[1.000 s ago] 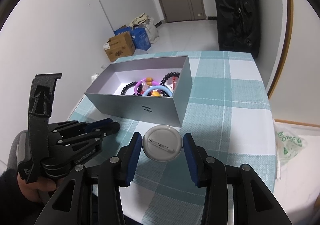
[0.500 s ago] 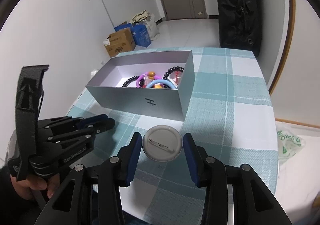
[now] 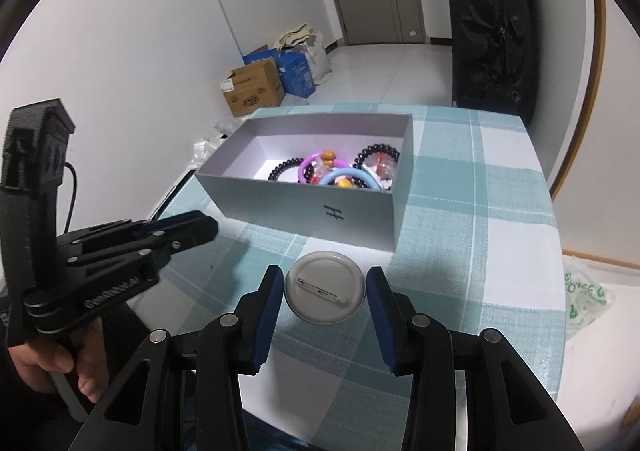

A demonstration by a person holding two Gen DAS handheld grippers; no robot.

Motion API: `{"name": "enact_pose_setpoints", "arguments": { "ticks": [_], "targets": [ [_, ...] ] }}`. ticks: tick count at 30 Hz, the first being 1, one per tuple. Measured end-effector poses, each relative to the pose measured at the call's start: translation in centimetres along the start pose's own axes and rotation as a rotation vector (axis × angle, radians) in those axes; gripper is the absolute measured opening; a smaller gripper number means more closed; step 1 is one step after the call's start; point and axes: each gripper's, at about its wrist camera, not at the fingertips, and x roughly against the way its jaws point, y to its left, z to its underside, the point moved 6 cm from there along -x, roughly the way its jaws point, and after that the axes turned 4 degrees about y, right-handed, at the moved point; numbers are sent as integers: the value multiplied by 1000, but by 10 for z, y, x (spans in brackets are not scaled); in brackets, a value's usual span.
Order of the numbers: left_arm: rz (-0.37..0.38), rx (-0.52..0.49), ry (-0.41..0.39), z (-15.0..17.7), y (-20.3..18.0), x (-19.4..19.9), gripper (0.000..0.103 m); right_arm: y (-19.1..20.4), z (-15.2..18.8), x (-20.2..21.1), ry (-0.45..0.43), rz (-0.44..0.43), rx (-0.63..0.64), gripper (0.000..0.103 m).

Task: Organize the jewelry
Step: 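Carry the white badge and flower charm into the grey box and open both grippers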

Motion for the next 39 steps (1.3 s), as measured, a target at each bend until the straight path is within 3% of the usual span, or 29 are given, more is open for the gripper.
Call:
{"name": "enact_pose_setpoints", "arguments": {
  "ticks": [24, 39],
  "targets": [
    [103, 69, -104, -43, 8, 15, 9, 13, -56, 8, -81, -91, 53, 42],
    [154, 115, -75, -69, 17, -8, 9, 14, -95, -10, -107, -130, 119, 42]
  ]
}}
